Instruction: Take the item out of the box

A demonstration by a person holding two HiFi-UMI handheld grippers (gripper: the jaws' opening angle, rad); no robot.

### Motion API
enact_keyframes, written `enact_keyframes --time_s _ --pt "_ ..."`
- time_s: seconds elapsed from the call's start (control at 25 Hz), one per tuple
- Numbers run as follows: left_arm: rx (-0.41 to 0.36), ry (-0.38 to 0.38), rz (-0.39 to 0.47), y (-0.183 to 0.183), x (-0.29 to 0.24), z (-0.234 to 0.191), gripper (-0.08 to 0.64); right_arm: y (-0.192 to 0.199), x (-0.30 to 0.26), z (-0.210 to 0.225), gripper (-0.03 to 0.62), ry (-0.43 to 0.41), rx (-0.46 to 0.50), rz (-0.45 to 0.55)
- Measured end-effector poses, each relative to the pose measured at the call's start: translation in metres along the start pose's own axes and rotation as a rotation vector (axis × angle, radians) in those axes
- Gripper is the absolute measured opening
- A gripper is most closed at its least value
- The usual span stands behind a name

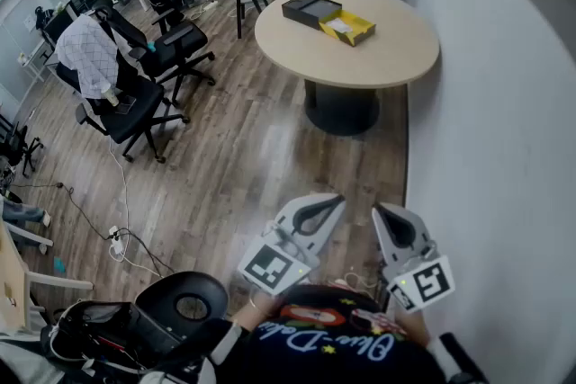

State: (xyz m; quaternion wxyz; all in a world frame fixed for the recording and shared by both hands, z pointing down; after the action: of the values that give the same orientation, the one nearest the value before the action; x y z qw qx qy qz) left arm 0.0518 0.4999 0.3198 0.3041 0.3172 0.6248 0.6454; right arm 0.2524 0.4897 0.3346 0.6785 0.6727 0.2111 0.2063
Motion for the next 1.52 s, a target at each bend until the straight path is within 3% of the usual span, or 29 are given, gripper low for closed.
enact_keyframes --time_s 0.76,1.16,1.52 --pt "-0.014 -0.016 -0.017 0.000 -0.017 0.022 -0.006 0.001 0.019 0.020 -0.003 -0.015 -0.041 0.057" --pt "-0.001 -0.058 -0.045 0.006 -0.017 0.048 -0.006 0.011 0.038 0.029 -0.003 -0.067 -0.068 0.067" --pt "-0.039 -0.080 -0.055 0.004 -0.028 0.036 -0.006 0.012 0.021 0.043 -0.003 -0.109 -0.061 0.077"
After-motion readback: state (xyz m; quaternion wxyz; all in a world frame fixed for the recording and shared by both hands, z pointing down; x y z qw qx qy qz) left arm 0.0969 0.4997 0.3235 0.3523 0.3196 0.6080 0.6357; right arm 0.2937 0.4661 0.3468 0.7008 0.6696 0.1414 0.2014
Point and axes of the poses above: the fingertips, and each gripper's own axes: x backward along the fingers, z to its right, y out of its underside, the point moved 10 cm from there along x, backward along the fingers, and after that the axes turned 2 degrees about -y, right-handed, at the moved point
